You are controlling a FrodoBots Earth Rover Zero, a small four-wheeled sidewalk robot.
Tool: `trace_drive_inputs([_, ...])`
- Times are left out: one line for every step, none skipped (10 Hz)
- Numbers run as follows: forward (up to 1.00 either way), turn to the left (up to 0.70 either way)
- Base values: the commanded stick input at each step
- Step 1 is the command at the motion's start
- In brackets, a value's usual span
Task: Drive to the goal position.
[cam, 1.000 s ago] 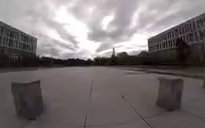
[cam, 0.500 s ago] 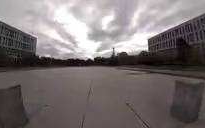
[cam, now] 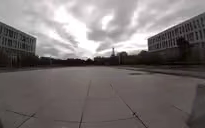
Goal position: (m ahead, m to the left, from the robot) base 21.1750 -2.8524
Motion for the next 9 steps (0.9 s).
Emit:
trace_drive_inputs([0.7,0.0])
trace_drive_inputs([0.7,0.0])
trace_drive_inputs([0.7,0.0])
trace_drive_inputs([0.7,0.23])
trace_drive_inputs([0.7,0.34])
trace_drive_inputs([0.7,0.32])
trace_drive_inputs([0.7,0.2])
trace_drive_inputs([0.7,0.09])
trace_drive_inputs([0.7,0.0])
